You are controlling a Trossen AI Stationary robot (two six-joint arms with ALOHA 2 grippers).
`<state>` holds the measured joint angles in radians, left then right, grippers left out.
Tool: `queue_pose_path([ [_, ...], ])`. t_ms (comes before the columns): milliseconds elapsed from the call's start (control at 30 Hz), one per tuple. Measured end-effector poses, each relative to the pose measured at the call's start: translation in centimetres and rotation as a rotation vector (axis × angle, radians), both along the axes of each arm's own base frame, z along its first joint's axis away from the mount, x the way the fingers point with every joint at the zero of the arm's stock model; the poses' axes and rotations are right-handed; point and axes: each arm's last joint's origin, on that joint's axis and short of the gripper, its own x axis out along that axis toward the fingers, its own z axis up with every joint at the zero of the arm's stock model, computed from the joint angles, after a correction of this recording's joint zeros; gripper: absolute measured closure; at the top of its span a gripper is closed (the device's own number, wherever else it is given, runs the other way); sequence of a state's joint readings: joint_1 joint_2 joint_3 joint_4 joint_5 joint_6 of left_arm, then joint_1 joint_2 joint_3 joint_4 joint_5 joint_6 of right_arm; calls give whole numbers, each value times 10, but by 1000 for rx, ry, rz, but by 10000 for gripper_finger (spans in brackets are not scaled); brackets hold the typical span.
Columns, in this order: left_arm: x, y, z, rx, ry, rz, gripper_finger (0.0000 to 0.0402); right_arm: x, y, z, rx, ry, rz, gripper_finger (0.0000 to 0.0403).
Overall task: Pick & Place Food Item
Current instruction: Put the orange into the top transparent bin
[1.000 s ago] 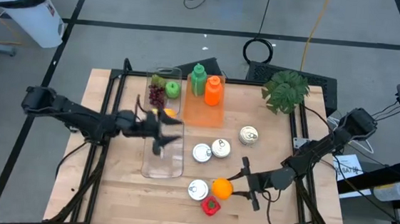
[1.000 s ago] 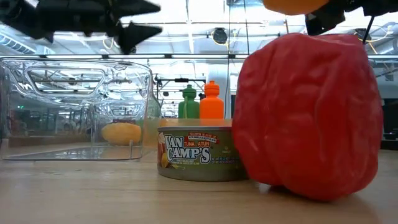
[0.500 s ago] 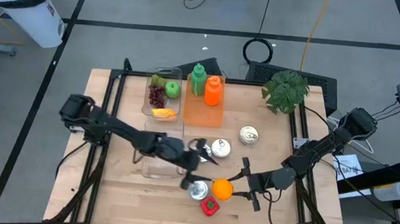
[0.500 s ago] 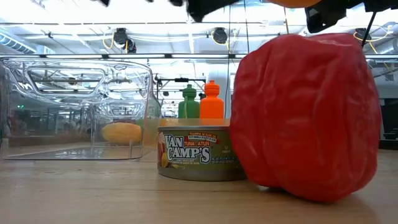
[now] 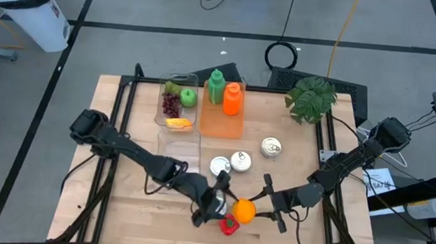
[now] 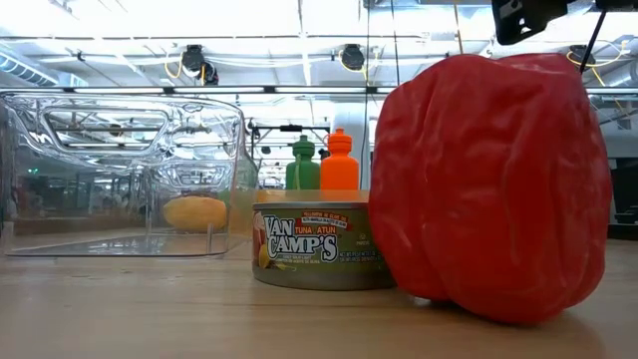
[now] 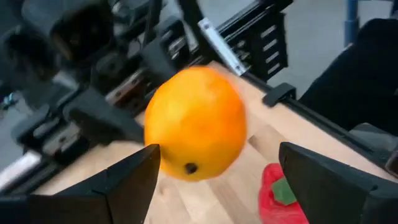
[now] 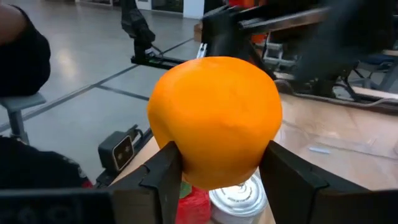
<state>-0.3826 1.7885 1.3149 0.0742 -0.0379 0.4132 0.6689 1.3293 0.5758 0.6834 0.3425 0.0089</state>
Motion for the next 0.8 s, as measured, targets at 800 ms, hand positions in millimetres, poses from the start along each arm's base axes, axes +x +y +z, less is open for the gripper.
queue_pose_path([
  [800,20,14,-5,-225,-46,-58,53,2,-1,7,12,-71,-1,226],
])
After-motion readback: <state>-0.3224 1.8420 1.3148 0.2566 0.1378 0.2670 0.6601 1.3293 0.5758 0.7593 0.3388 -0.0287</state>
